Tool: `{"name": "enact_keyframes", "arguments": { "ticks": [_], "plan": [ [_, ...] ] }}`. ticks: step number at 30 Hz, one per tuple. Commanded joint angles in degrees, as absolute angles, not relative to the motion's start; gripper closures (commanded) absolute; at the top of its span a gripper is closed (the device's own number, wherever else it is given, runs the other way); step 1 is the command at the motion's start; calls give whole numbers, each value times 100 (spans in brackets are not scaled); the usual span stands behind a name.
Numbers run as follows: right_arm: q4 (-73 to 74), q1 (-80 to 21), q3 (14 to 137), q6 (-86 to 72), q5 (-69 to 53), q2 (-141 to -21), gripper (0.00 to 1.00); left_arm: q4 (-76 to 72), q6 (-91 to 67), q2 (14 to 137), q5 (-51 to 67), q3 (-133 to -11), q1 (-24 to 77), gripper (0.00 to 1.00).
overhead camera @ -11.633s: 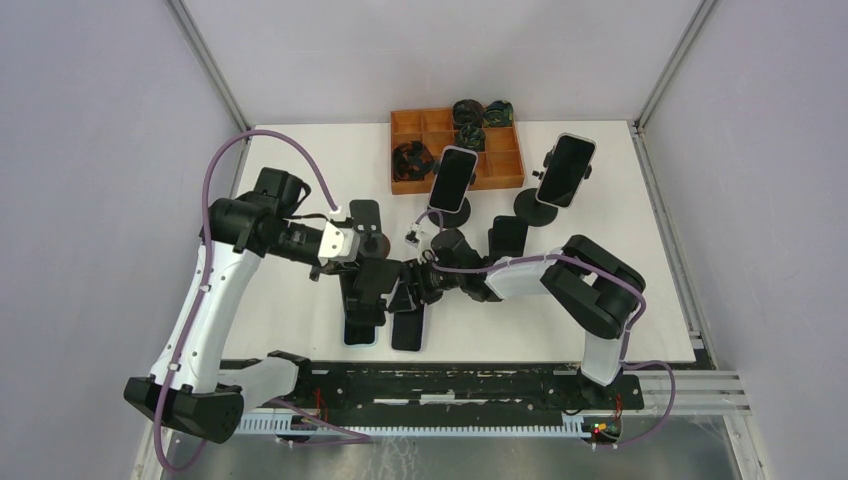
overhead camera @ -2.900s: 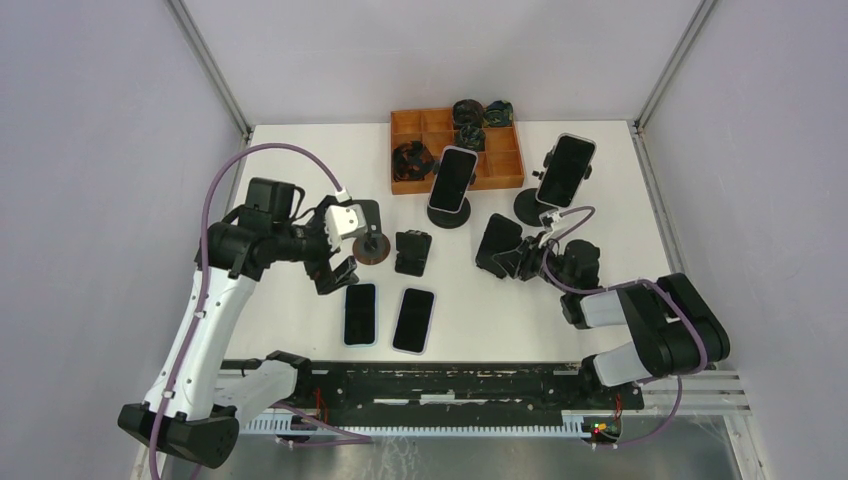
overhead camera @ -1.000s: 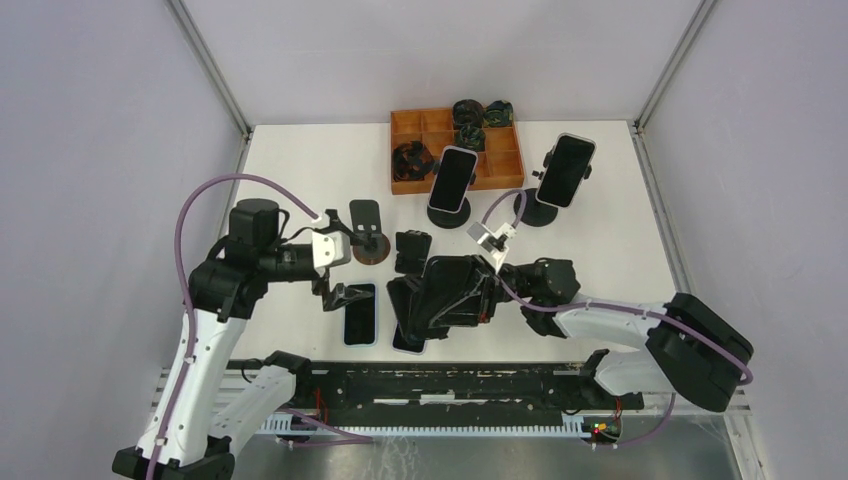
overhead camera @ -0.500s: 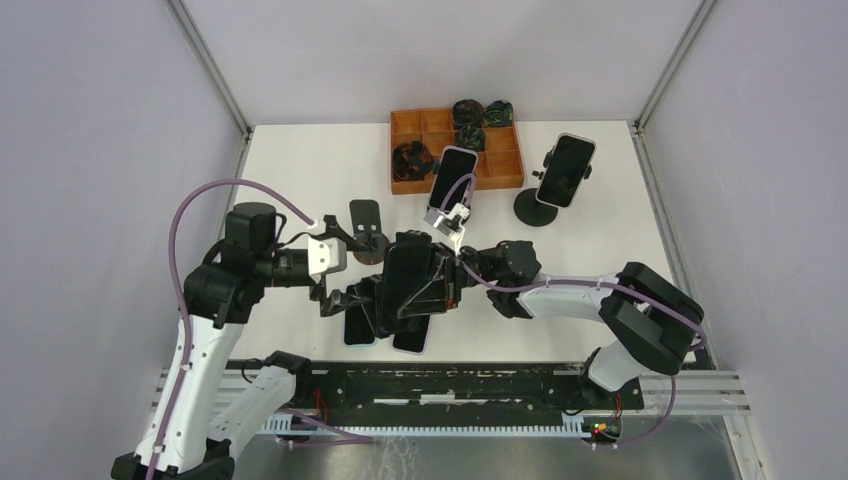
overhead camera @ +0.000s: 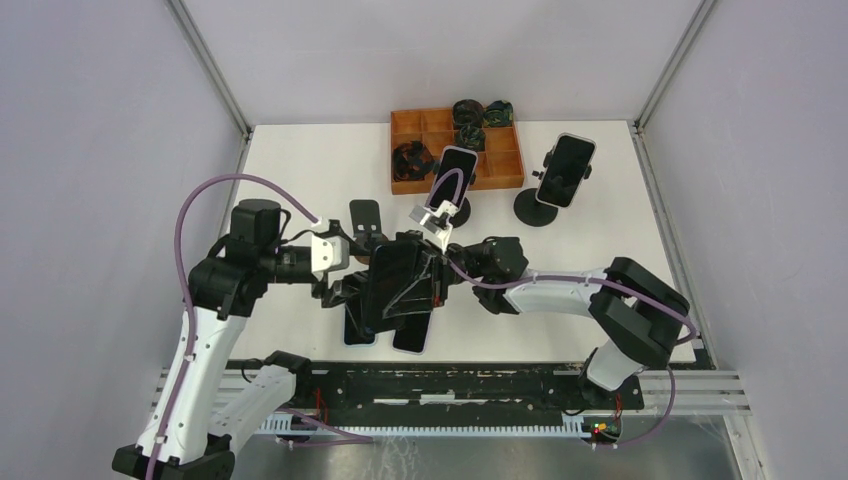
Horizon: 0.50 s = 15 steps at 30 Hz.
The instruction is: Remove the phone from the phone stand
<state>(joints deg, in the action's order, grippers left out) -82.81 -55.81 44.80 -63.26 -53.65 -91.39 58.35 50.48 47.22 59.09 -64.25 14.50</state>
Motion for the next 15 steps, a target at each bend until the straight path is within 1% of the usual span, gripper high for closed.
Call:
{"name": "enact_keyframes", "arguments": {
  "ticks": [1,5,7,9,11,13,14,15],
  "plan": [
    [-9084,-5694,5145,-6240,-4966,-9297,100,5852,5391,4723,6072,-6513,1468,27],
    [-9020,-5755,5239,-6249,-4907,-9382,100,5850,5617,4649,5895,-6427,1468,35],
    [-9018,-5761,5198,-6240,-4904,-9344,100,5853,5789,4584,5807,-6363,1468,44],
    [-8968,-5764,5111,-6197,-4888,-9280,100,5848,5969,4542,5744,-6355,1467,56],
    [-8785,-5758,5018,-6069,-4846,-9185,100,5853,6085,4522,5720,-6363,1468,66],
    [-8610,-5755,4971,-5965,-4779,-9118,94,5853,6180,4490,5755,-6344,1468,73],
    [-8515,-5755,4966,-5928,-4737,-9089,90,5849,6243,4472,5794,-6325,1468,77],
    [-8422,-5755,4966,-5897,-4700,-9070,83,5849,6304,4439,5837,-6301,1468,81]
  ]
}}
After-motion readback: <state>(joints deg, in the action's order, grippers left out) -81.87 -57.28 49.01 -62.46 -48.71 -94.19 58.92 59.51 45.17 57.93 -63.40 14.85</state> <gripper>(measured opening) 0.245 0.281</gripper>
